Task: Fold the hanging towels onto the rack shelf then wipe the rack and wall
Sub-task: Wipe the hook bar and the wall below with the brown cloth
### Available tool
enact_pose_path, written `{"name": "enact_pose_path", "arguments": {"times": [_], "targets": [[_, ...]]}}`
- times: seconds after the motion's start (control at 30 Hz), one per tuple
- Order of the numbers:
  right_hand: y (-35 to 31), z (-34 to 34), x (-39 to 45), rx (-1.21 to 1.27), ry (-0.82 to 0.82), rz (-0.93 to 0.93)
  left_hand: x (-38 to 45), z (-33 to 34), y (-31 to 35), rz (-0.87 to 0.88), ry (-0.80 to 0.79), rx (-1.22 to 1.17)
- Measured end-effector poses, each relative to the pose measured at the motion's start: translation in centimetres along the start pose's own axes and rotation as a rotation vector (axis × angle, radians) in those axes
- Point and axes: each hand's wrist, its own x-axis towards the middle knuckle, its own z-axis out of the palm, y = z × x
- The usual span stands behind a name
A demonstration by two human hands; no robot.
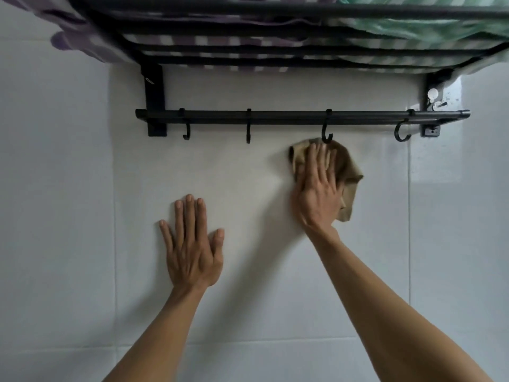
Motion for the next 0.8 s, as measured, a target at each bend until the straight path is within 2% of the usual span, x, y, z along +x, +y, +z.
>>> {"name": "enact_pose_path", "arguments": {"times": [0.27,0.5,0.57,0.63,0.8], "targets": [[-8.4,4.5,-3.2,0.021,-0.075,-0.228,-0.2,0.3,-1.2,0.043,0.056,0.003],[-13.2,6.0,-3.6,-0.087,-0.381,-0.588,-0.7,0.4,-1.5,0.047,0.105,0.000],[-15.4,6.7,-3.3,-0.103,-0.441,-0.708,-0.9,0.3,-2.0,-0.008,0.110,-0.007],[-16.8,7.3,-3.2,-0.111,-0.448,-0.812,-1.3,0.1,-2.6,-0.085,0.124,-0.023],[-15.6,7.3,-3.8,-0.154,-0.436,-0.911,-1.9,0.4,-2.9,-0.113,0.184,0.012]]}}
